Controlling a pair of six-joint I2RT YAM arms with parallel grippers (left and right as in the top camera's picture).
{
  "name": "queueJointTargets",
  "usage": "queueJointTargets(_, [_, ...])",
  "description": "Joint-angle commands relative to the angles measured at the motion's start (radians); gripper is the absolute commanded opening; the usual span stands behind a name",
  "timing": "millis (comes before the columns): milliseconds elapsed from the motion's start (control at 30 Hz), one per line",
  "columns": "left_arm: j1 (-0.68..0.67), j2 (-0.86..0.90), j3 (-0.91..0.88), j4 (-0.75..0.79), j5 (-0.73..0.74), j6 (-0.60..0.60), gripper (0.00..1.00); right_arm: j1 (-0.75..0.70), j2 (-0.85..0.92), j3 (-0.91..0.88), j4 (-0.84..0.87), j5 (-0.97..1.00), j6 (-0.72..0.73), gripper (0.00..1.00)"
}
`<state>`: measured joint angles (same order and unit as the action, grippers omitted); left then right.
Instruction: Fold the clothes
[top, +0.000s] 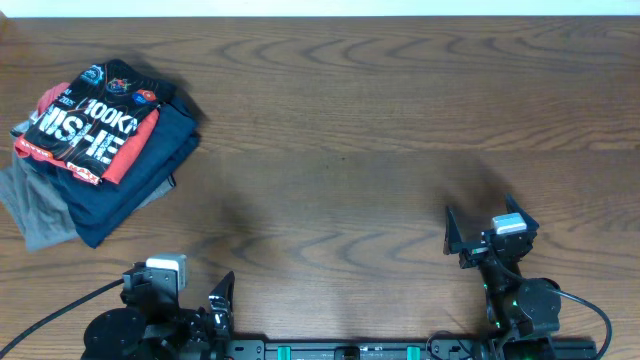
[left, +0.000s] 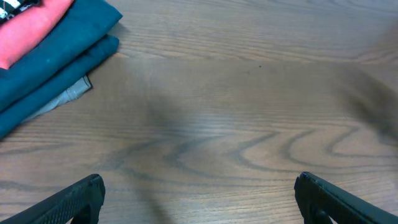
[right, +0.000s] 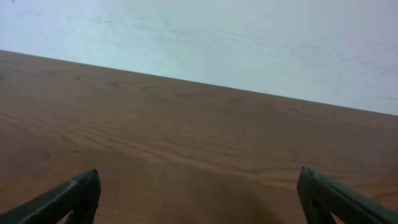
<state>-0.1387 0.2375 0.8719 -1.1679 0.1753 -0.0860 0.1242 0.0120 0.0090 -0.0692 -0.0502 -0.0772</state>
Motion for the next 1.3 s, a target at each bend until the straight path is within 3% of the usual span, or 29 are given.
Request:
queueJointTargets(0, [-0.002,-0.005,-0.002,0.0,-0.011,-0.013,0.98,-0.01,-0.006,-0.003,-0.001,-0.01,0.009,0.99])
queueJointTargets(700, [0.01,-0.011,-0.009,0.008,-0.03,0.008,0.98,-0.01,-0.006,-0.003,-0.001,-0.01,0.009,0.99])
queueJointTargets(867, [0.056,-0.075,-0.115,0.163,-0.065,0.066,0.98,-0.01,-0.006,-0.003,-0.001,-0.01,0.009,0.99])
queueJointTargets(1133, [0.078,-0.236,-0.434,0.442,-0.066,0.08,0.98,-0.01,-0.006,-0.003,-0.001,-0.01,0.009,0.99])
queueJointTargets(1267, [0.078,-0.234,-0.581,0.665,-0.065,0.083,0.98,-0.01,-0.006,-0.003,-0.001,-0.01,0.009,0.99])
